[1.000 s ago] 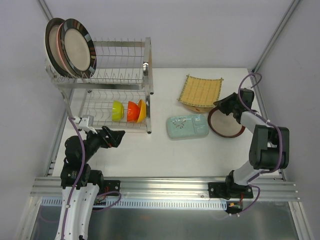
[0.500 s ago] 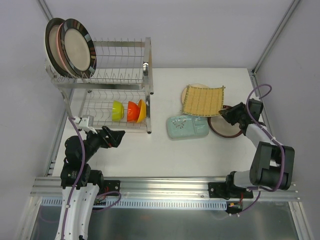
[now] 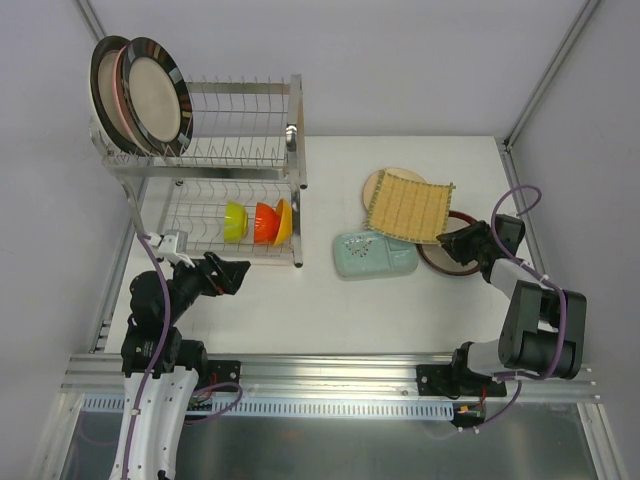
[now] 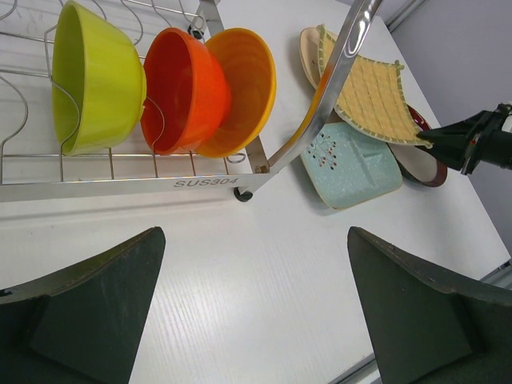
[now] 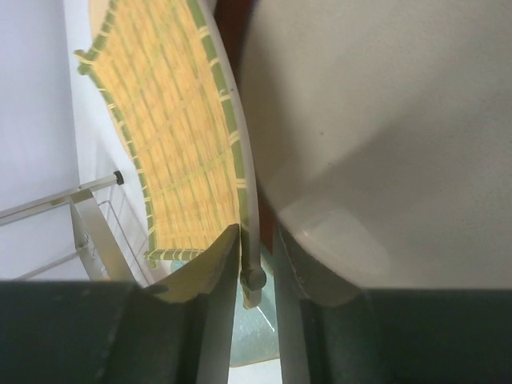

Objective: Load the plates into the dish rack
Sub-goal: Grab a plate with the right arm

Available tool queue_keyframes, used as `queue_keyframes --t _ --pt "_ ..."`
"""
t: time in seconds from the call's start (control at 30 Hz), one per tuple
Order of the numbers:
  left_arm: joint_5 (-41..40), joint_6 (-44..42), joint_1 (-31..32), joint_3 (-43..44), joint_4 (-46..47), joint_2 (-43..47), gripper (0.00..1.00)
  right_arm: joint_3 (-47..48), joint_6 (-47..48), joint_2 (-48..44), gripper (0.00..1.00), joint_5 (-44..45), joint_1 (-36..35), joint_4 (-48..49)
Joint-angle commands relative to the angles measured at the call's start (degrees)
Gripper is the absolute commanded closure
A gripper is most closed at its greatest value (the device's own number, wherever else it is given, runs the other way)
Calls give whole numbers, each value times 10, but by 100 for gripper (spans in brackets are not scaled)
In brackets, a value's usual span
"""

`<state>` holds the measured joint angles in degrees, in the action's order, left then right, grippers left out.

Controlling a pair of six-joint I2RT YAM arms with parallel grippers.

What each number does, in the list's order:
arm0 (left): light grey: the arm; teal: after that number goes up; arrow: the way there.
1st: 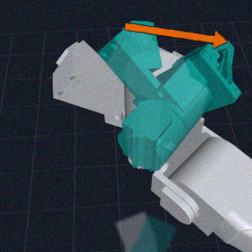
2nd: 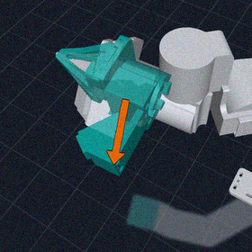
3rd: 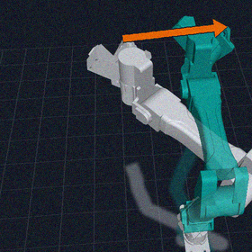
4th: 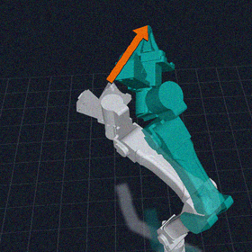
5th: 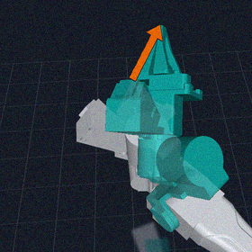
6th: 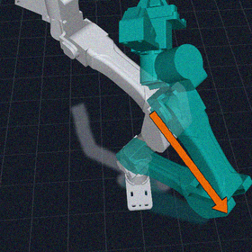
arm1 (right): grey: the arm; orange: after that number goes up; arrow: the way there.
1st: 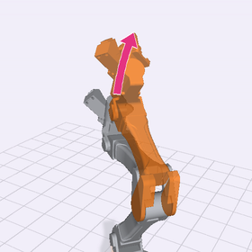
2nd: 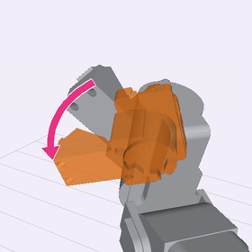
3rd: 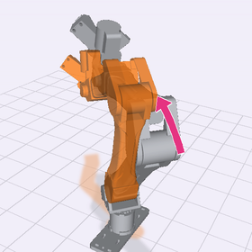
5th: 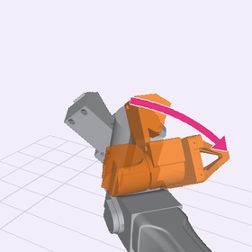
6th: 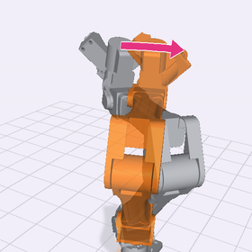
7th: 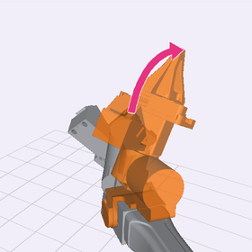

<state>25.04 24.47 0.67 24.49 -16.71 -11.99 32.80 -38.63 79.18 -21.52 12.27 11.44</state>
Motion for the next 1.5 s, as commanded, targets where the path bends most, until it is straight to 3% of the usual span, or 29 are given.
queue_keyframes --t 0.0,0.17,0.4,0.67,1.13,1.47 --pt "8 -5 -2 9 9 -2 1 -5 9 12 70 -3 6 19" --pt "8 -5 -2 9 10 -3 1 -5 14 26 62 -2 6 30" --pt "7 -5 -2 9 10 -1 1 -12 35 51 40 -5 10 56" --pt "12 -5 -3 7 10 1 1 4 72 80 40 -19 27 78" --pt "13 -5 -3 7 10 2 1 78 104 158 42 -118 42 112" --pt "22 -3 -2 7 10 -3 1 93 68 203 57 -161 40 177"
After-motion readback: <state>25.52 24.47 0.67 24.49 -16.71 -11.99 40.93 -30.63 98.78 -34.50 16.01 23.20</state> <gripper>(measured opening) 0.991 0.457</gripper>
